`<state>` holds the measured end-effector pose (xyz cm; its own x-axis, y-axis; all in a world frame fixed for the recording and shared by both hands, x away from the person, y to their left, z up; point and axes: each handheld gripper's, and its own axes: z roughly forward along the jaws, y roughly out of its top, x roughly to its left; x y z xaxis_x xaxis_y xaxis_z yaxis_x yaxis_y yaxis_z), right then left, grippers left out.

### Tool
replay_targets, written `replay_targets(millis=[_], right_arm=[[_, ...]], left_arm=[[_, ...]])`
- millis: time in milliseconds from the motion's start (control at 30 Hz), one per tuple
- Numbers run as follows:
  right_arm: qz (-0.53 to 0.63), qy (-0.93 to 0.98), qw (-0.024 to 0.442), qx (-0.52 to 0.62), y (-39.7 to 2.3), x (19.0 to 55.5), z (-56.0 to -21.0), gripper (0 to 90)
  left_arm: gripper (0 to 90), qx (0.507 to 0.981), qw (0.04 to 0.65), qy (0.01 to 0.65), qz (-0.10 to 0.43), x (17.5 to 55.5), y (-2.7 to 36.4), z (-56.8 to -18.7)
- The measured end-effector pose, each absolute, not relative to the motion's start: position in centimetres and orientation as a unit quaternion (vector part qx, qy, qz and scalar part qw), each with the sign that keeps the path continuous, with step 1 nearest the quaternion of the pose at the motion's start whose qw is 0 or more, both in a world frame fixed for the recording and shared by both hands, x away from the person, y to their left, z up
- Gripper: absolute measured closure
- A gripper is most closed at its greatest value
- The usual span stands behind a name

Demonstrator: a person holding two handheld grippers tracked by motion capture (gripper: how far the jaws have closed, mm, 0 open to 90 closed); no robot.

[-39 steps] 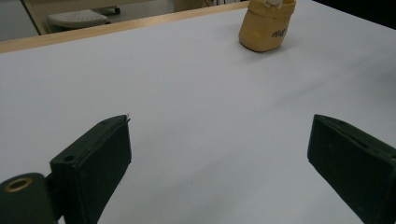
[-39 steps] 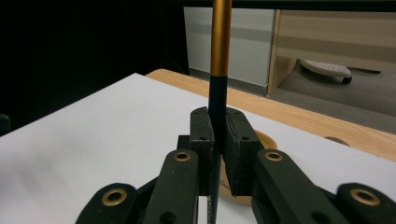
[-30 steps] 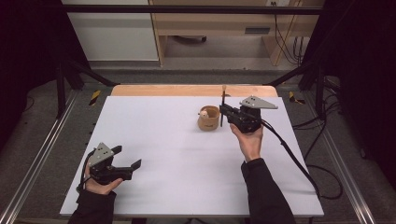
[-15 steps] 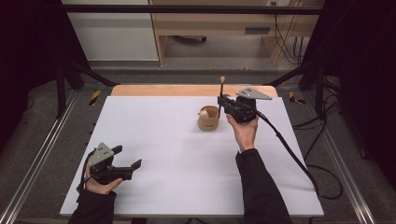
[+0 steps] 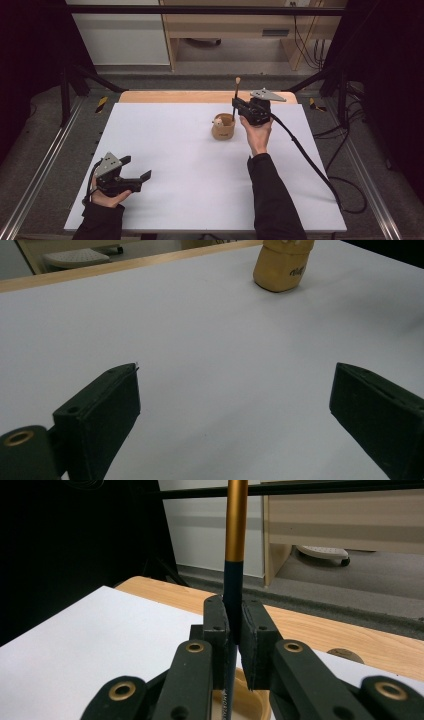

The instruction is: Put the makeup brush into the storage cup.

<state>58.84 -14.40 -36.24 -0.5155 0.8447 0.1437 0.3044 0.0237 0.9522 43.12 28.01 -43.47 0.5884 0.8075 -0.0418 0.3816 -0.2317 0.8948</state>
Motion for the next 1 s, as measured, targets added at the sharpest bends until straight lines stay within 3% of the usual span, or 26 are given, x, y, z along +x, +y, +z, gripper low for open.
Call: replay_targets(millis=[1000], right_arm=[[0.531, 0.679, 0.239, 0.447, -12.6, 61.2, -40.1, 82.9]], left_arm=[[5.7, 0.753, 0.479, 0.392, 0.221, 43.2, 28.1, -43.4]])
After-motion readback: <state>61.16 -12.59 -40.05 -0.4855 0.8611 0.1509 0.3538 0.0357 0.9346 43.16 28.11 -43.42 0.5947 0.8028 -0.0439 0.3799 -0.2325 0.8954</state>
